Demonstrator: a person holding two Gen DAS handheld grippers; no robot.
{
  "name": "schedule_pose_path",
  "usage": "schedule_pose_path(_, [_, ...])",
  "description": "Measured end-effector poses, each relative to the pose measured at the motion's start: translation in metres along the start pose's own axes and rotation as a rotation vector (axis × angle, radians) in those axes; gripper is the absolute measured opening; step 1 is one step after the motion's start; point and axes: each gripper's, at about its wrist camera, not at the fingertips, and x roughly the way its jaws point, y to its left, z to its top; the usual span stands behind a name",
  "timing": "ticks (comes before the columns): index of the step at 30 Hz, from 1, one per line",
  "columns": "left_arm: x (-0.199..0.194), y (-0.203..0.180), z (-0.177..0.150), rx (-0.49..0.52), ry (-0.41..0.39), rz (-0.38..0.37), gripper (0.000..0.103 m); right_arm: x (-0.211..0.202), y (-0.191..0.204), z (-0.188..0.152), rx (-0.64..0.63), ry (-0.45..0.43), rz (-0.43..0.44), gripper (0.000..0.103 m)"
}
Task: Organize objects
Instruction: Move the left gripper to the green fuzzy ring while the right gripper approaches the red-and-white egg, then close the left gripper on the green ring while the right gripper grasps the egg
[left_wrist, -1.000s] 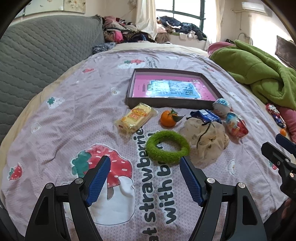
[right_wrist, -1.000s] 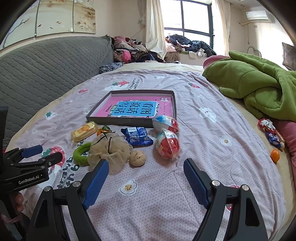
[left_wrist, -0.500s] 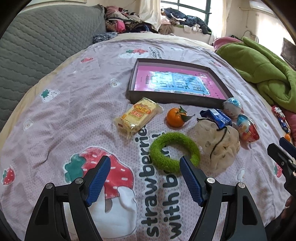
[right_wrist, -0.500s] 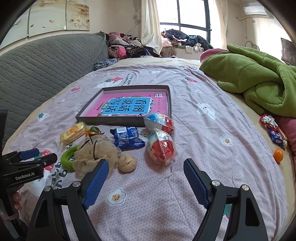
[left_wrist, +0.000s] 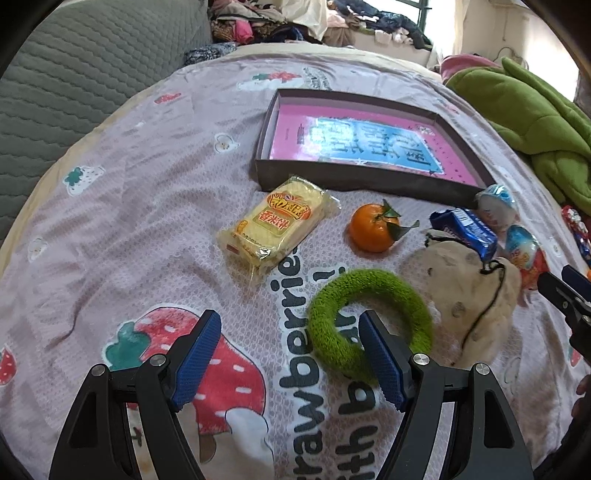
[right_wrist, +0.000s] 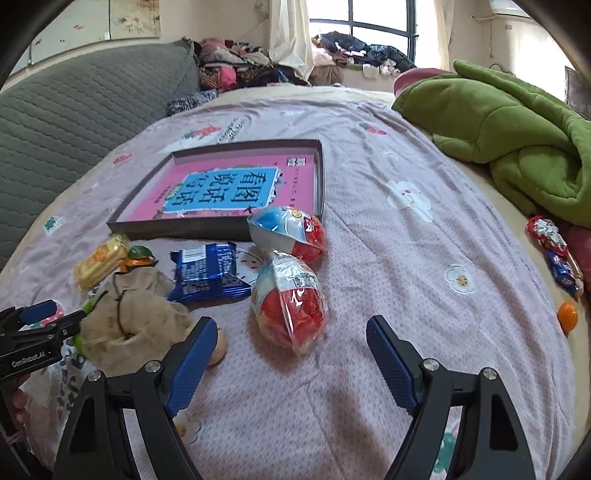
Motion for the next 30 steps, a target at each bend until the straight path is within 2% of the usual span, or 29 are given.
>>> schedule_pose_path(10, [0.028,-0.001,0.007,-0.024,0.045,0.006,0.078,0.031,-0.004,0.004,0.039,0.047,0.031,0.082])
schedule_pose_path(13, [0.034,-0.006,0.008,-0.01,0.049,0.017,0.078,0.036,-0.006,0.004,0.044,0.061,0.012,0.076])
schedule_pose_path(19, [0.033,-0.011,0.006,0.015,0.027,0.013,0.078,0.041,-0.01,0.003,0.065,0.084,0.021,0.056])
schedule_pose_path(22, [0.034,-0.009,0.006,0.02,0.026,-0.001,0.077,0.042,-0.008,0.003,0.067,0.089,0.027,0.053])
schedule_pose_path(26, [0.031,-0.01,0.004,0.025,0.023,-0.036,0.063,0.04,-0.004,0.003,0.059,0.077,0.029,0.052])
schedule_pose_path(28, [0.028,-0.013,0.003,0.038,0.015,-0.043,0.049,0.037,-0.003,0.003,0.055,0.067,0.03,0.052])
schedule_pose_path(30, [0.026,-0.015,0.002,0.047,0.008,-0.05,0.039,0.035,-0.001,0.003,0.052,0.066,0.032,0.052])
